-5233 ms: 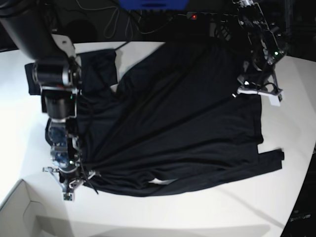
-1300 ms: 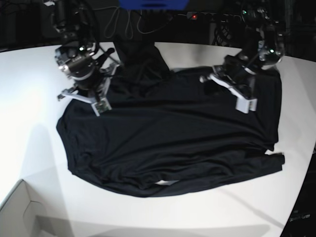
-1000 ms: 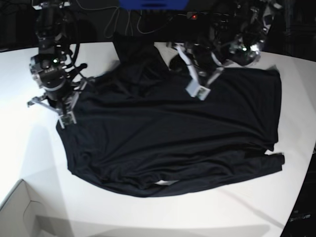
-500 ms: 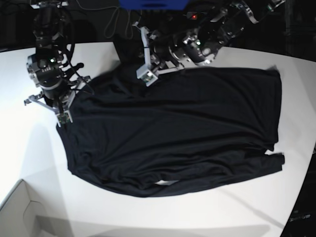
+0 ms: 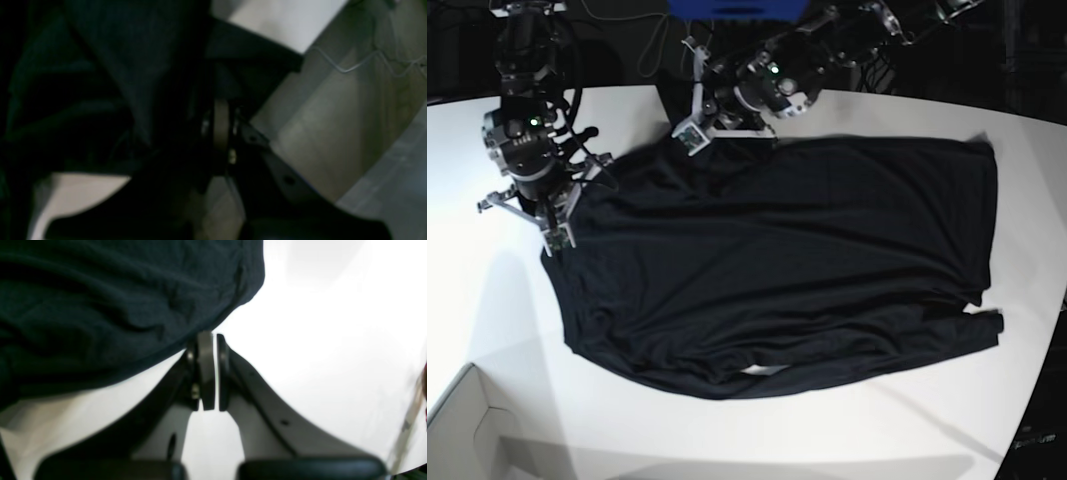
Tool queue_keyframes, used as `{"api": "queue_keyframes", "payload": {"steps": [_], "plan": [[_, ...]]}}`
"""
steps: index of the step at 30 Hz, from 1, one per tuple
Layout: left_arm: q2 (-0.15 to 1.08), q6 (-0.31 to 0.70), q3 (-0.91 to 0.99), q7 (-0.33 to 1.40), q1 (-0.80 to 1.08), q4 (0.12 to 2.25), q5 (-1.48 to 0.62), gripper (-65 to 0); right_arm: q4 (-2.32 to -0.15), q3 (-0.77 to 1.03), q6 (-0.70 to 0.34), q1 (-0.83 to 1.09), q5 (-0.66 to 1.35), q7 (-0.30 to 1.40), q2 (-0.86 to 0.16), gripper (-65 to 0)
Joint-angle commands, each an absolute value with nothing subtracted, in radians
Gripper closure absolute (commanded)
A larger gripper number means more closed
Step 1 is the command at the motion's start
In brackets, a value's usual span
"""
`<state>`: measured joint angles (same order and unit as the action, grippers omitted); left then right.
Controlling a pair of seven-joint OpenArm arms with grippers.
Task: Layout the t-shirt on the table in an organized manner, then fold the t-shirt properly
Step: 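Reach the left gripper to the collar and pull the fabric outward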
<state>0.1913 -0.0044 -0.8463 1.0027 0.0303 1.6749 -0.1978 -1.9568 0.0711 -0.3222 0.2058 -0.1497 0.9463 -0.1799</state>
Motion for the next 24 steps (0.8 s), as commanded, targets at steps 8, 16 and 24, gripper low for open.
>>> {"api": "queue_keyframes", "payload": {"steps": [8,16,24], "plan": [[0.231,0.001,-0.842,1.001,0.007,1.682,-0.071,-0.4,-1.974,0.074,-0.328,0.219,-0.153,0.929,-0.185,0.0],[0.375,0.002,-0.840,1.001,-0.022,1.779,-0.056,-0.4,-1.974,0.074,-0.328,0.217,-0.153,0.931,-0.185,0.0],[0.489,0.002,-0.840,1.007,-0.120,1.790,-0.054,-0.4,-1.974,0.074,-0.328,0.209,-0.153,0.932,-0.185,0.0]]}}
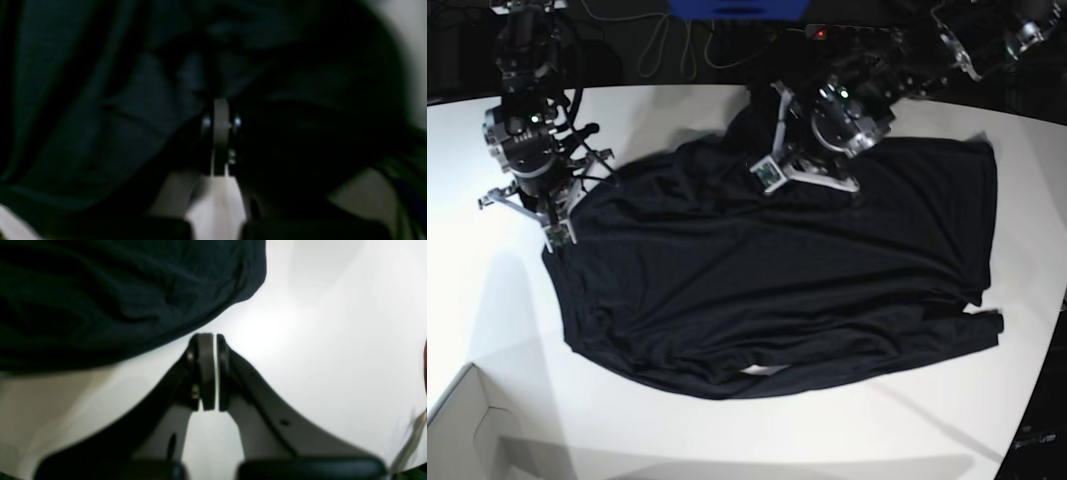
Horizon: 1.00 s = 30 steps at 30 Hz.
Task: Layout the t-shirt on the table in an organized manner, then fold the t-shirt properly
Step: 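Reach the left gripper to the collar and pull the fabric outward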
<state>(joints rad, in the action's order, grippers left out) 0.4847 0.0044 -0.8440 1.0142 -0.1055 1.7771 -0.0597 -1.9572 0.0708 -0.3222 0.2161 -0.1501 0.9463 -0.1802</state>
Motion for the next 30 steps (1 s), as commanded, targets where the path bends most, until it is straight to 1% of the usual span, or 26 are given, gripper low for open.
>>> {"api": "queue_keyframes", "payload": {"steps": [1,8,11,13,16,19,21,24,26,27,30], "plan": [[0.496,0.002,-0.840,1.007,-0.133,1.790,-0.054,-0.4,-1.974,0.074,-0.328,0.209,-0.153,0.932,-0.185,0.0],[0.516,0.001,-0.840,1.009,-0.220,1.742,-0.054,-0.4,-1.975,0.074,-0.328,0.209,-0.153,0.935,-0.188,0.0],[0.512,0.002,-0.829,1.006,-0.226,1.750,-0.059,-0.4,-1.975,0.074,-0.328,0.213,-0.153,0.935,-0.191,0.0],[0.503,0.004,-0.788,1.003,-0.205,1.787,-0.065,-0.4,-1.975,0.074,-0.328,0.214,-0.154,0.935,-0.193,0.0],[0.447,0.007,-0.719,1.007,-0.140,1.891,-0.065,-0.4,-1.975,0.074,-0.328,0.211,-0.154,0.935,-0.193,0.0],[0.420,0.008,-0.731,1.007,-0.079,1.962,-0.067,-0.4,-1.975,0.074,-0.328,0.206,-0.154,0.935,-0.193,0.0],[0.415,0.047,-0.792,1.006,-0.065,1.972,-0.065,-0.4,-1.974,0.074,-0.328,0.200,-0.154,0.935,-0.193,0.0],[0.420,0.179,-0.914,1.010,-0.064,1.957,-0.054,-0.4,-1.974,0.082,-0.328,0.193,-0.154,0.935,-0.193,0.0],[0.424,0.240,-0.974,1.010,-0.068,1.948,-0.053,-0.4,-1.974,0.096,-0.328,0.191,-0.154,0.935,-0.193,0.0],[0.432,0.259,-0.995,1.010,-0.068,1.946,-0.053,-0.4,-1.974,0.099,-0.328,0.191,-0.154,0.935,-0.193,0.0],[0.435,0.266,-1.010,1.010,-0.070,1.945,-0.053,-0.4,-1.974,0.099,-0.328,0.191,-0.154,0.934,-0.193,0.0]]}}
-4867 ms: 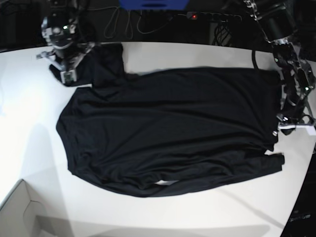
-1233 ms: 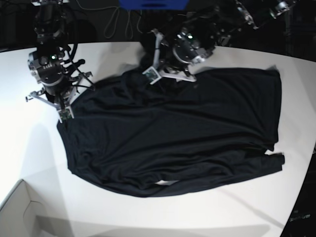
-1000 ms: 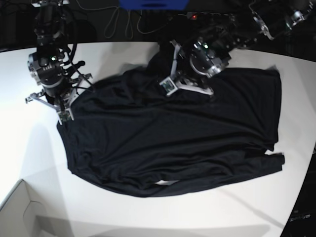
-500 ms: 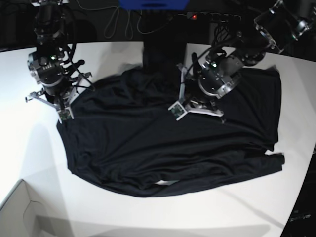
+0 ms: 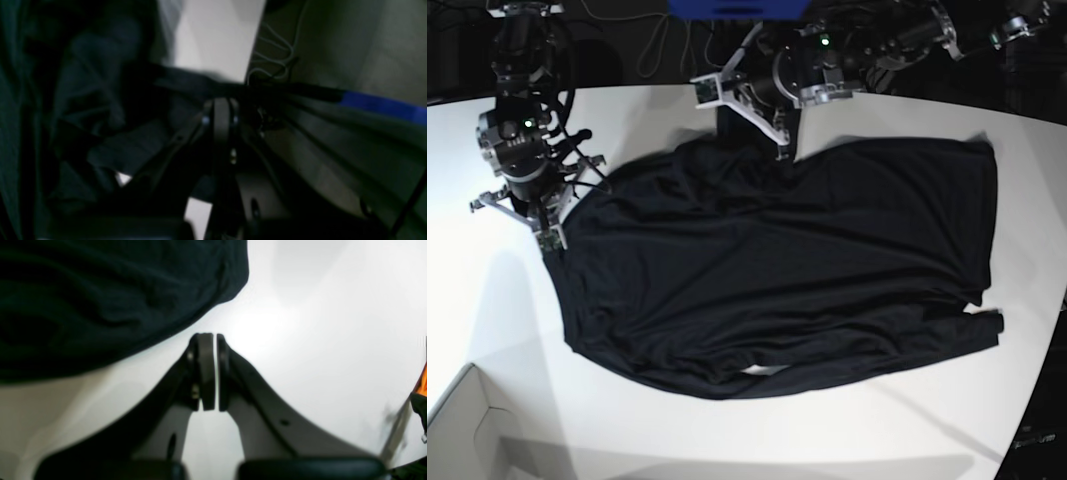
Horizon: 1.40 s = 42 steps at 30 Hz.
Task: Layout the t-shirt on the table in an organized manner, then fold the t-shirt properly
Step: 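Reach the left gripper to the collar and pull the fabric outward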
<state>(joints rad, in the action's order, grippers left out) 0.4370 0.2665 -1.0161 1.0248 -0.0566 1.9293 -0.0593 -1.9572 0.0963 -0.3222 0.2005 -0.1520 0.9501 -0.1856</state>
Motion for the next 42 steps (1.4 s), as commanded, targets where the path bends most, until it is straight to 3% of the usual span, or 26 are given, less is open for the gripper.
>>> {"api": "queue_keyframes", "payload": {"steps": [1,15,24,29,36,42], "plan": [[0.435,0.266,-1.007,1.010,-0.071,1.936,-0.053,-0.4,-1.974,0.099,-0.328,0.191,-0.154,0.934,-0.193,0.0],[0.464,0.266,-1.001,1.001,-0.120,1.678,-0.050,-0.4,-1.974,0.101,-0.328,0.202,-0.154,0.931,-0.193,0.0],[0.575,0.269,-0.819,1.000,-0.120,1.675,0.062,-0.4,-1.974,0.101,-0.328,0.194,-0.154,0.931,-0.191,0.0],[0.568,0.272,-0.671,0.998,-0.124,1.650,0.097,-0.4,-1.974,0.101,-0.328,0.193,-0.154,0.934,-0.189,0.0],[0.539,0.266,-0.656,0.895,-0.205,1.506,0.097,-0.4,-1.974,0.101,-0.328,0.203,-0.154,0.935,-0.191,0.0],[0.495,0.266,-0.656,0.892,-0.248,1.504,0.097,-0.4,-1.974,0.101,-0.328,0.214,-0.154,0.937,-0.188,0.0]]}}
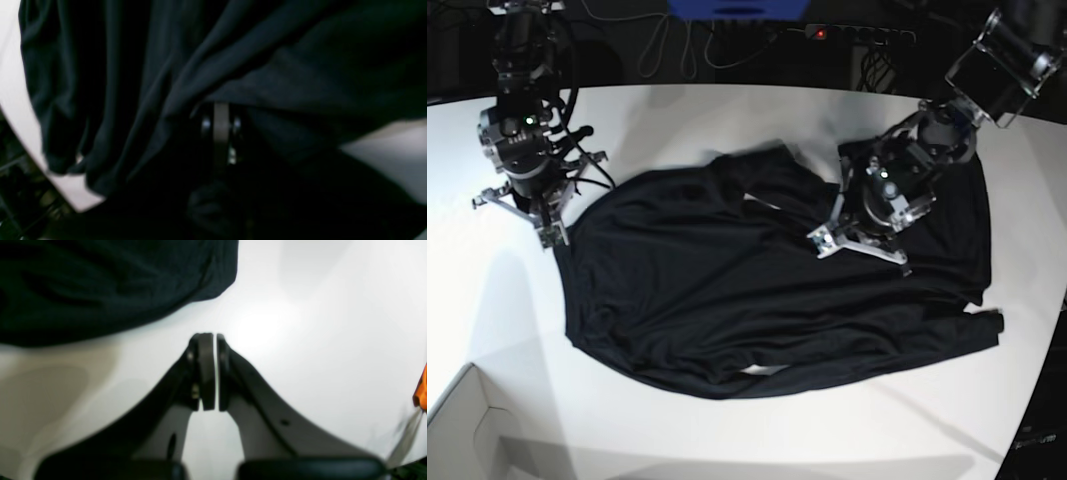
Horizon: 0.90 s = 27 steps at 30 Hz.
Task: Layout the t-shirt on the table in an organized manner, then fold the t-shirt properly
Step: 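Reach the left gripper to the collar and pull the fabric outward, then grasp the shoulder edges with both grippers and pull them apart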
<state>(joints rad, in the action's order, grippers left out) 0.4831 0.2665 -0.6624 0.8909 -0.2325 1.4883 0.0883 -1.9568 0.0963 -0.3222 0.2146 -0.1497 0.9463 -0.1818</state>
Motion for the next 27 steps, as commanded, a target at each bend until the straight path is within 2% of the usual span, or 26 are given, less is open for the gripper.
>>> {"api": "queue_keyframes", "payload": {"steps": [1,6,13,20,25,27], "plan": [[0.493,0.266,-0.656,0.892,-0.254,1.523,0.097,-0.4,-1.975,0.101,-0.328,0.216,-0.154,0.937,-0.188,0.0],[0.507,0.271,-0.656,0.903,-0.248,1.682,0.096,-0.4,-1.977,0.101,-0.328,0.216,-0.154,0.937,-0.186,0.0],[0.538,0.271,-0.656,1.052,-0.148,1.943,0.096,-0.4,-1.977,0.101,-0.328,0.208,-0.154,0.931,-0.191,0.0],[0.579,0.268,-0.590,1.038,0.035,1.906,0.096,-0.4,-1.977,0.099,-0.328,0.191,-0.154,0.928,-0.189,0.0],[0.582,0.272,-0.400,0.970,0.153,1.865,0.096,-0.4,-1.977,0.096,-0.455,0.173,-0.153,0.928,-0.142,0.0],[0.579,0.272,-0.354,0.940,0.165,1.813,0.091,-0.4,-1.974,0.094,-0.466,0.163,-0.153,0.928,-0.120,0.0]]}}
